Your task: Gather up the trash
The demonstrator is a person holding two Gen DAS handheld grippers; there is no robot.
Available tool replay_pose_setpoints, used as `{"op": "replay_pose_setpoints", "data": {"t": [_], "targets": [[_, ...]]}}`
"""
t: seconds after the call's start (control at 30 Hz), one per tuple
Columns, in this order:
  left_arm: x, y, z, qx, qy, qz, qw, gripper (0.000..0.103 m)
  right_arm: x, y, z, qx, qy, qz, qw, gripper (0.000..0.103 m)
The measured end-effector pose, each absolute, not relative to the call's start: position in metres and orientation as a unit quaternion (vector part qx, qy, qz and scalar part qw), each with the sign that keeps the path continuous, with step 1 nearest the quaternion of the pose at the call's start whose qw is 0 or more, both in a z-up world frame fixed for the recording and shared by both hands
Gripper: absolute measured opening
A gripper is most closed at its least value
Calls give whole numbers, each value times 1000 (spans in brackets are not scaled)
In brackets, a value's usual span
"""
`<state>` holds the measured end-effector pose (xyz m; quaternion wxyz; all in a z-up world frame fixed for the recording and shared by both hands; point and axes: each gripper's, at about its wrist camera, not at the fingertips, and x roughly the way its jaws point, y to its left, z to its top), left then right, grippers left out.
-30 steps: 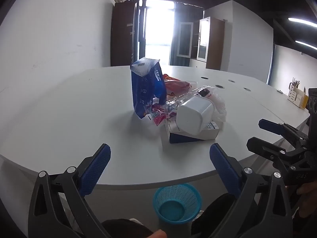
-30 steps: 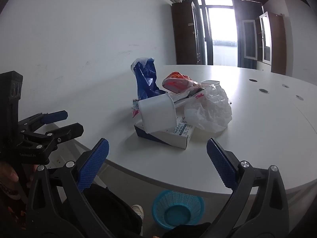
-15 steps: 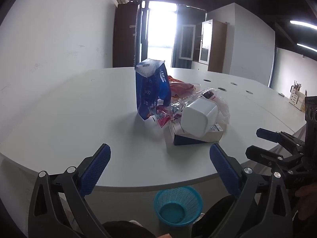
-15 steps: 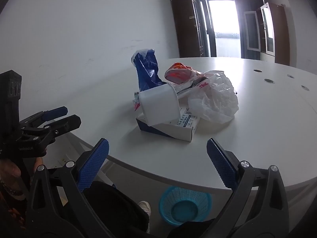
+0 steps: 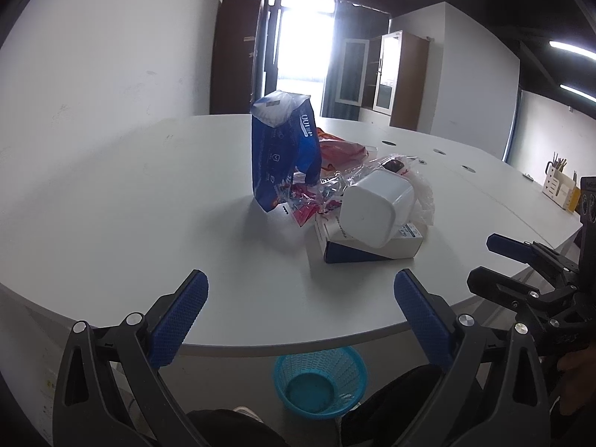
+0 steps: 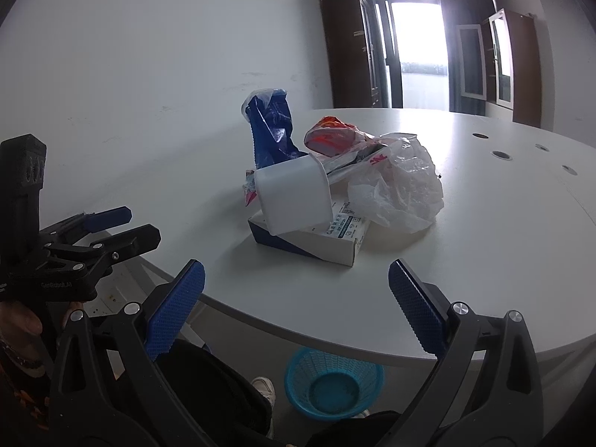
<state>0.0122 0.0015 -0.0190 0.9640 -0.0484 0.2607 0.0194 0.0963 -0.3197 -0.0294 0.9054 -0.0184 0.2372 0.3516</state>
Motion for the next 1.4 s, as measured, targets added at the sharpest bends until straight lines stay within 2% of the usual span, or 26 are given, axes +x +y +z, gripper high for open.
{"op": "replay_pose_setpoints", "data": {"t": [1.4], "targets": [[12,15,-19,-73,245,29,966,97,95,-309,-35,-22,235,353,905,94]]}}
